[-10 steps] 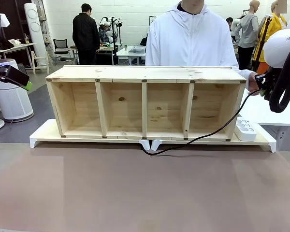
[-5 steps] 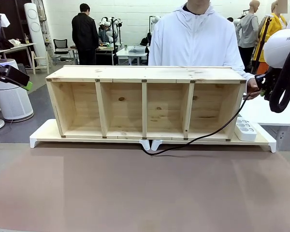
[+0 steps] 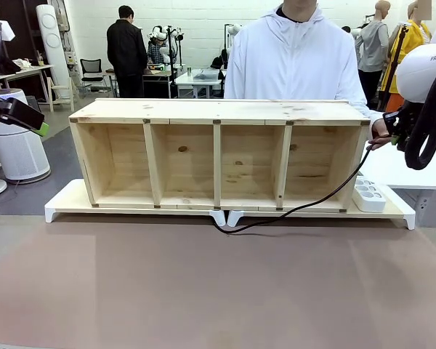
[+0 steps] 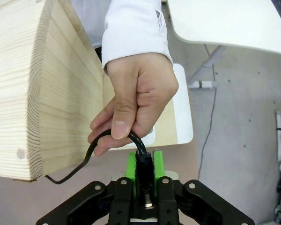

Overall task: Perform cable management.
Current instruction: Release the Power Cable when the human grasps it.

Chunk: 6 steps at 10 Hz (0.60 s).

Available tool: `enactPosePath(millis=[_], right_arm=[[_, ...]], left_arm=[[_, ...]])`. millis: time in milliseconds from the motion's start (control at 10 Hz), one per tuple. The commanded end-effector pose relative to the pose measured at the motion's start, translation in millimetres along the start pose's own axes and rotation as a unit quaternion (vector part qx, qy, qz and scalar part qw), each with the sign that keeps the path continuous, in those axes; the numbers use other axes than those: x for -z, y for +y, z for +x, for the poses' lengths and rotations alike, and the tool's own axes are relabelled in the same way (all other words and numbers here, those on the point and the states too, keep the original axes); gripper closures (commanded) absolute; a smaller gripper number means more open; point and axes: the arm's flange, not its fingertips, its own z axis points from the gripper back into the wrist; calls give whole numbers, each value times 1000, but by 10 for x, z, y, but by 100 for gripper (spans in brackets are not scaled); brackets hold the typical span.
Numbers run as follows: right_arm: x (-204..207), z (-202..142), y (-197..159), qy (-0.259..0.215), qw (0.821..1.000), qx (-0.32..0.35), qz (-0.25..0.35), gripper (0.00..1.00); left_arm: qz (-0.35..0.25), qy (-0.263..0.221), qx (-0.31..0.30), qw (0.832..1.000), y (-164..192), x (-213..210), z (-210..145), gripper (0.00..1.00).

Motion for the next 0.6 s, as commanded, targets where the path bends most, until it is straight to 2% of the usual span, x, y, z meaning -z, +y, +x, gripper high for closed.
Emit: enactPosePath(millis=[0, 100, 200, 300, 400, 500], right_arm=[[2, 6, 6, 1, 1000, -4, -6, 64], [3, 10, -1, 5, 1000, -6, -8, 45], [4, 3, 1, 6, 1000, -8, -9, 62], [7, -11, 1, 8, 1000, -11, -9, 26], [4, 4, 2, 8, 1000, -10, -9, 42], [3, 10, 1, 9, 1000, -11, -9, 7]], left_arm=[[0, -4, -1, 1000, 1, 6, 10, 0], [0, -4, -1, 1000, 1, 6, 10, 0], [0, -4, -1, 1000, 1, 6, 10, 0], [0, -4, -1, 1000, 1, 6, 10, 0], [0, -4, -1, 1000, 1, 6, 10, 0], [0, -4, -1, 1000, 1, 6, 10, 0]])
